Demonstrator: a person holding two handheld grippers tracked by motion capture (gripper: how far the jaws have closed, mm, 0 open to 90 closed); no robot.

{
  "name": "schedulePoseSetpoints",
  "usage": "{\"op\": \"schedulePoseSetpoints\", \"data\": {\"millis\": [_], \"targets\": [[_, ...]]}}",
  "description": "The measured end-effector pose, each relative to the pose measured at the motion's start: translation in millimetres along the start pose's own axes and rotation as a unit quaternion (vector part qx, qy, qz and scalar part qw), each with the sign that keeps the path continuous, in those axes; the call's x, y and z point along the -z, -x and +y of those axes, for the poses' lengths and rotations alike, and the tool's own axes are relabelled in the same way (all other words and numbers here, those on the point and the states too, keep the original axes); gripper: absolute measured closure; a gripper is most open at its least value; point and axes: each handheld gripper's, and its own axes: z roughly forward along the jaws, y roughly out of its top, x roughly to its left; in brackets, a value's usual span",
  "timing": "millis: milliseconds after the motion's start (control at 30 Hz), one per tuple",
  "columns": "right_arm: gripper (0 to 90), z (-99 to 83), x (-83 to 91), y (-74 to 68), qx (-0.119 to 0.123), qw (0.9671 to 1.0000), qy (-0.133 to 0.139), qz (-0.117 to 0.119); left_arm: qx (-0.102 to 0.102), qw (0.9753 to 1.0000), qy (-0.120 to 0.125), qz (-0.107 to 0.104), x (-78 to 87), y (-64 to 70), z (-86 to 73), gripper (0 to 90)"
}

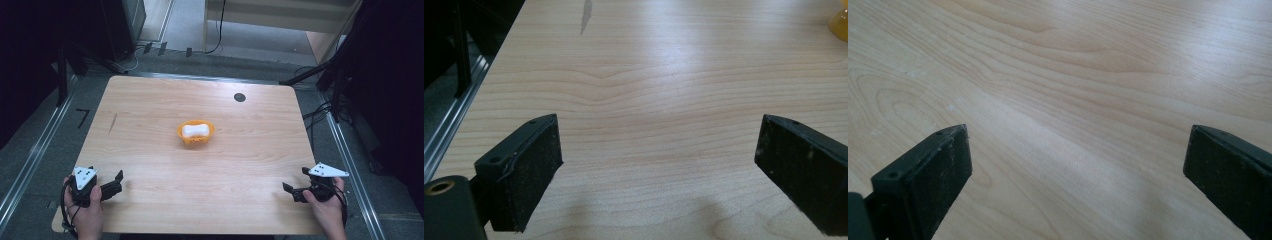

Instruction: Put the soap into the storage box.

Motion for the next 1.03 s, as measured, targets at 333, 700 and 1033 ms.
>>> {"op": "schedulePoseSetpoints", "data": {"millis": [333,700,1033], "targets": [[0.0,-24.6,16.3,4.1,-0.018,0.9998,0.009,-0.008,-0.018,0.9995,-0.024,-0.008,-3.5,3.4,0.9,2.1],[0.0,-44.9,34.0,9.7,-0.042,0.9979,0.044,-0.022,-0.016,0.9996,-0.022,-0.004,-2.8,3.2,0.8,0.0],[0.0,-50.9,34.8,6.1,-0.048,0.9963,0.064,-0.031,-0.023,0.9992,-0.033,-0.005,-4.7,4.6,1.4,0.0]]}}
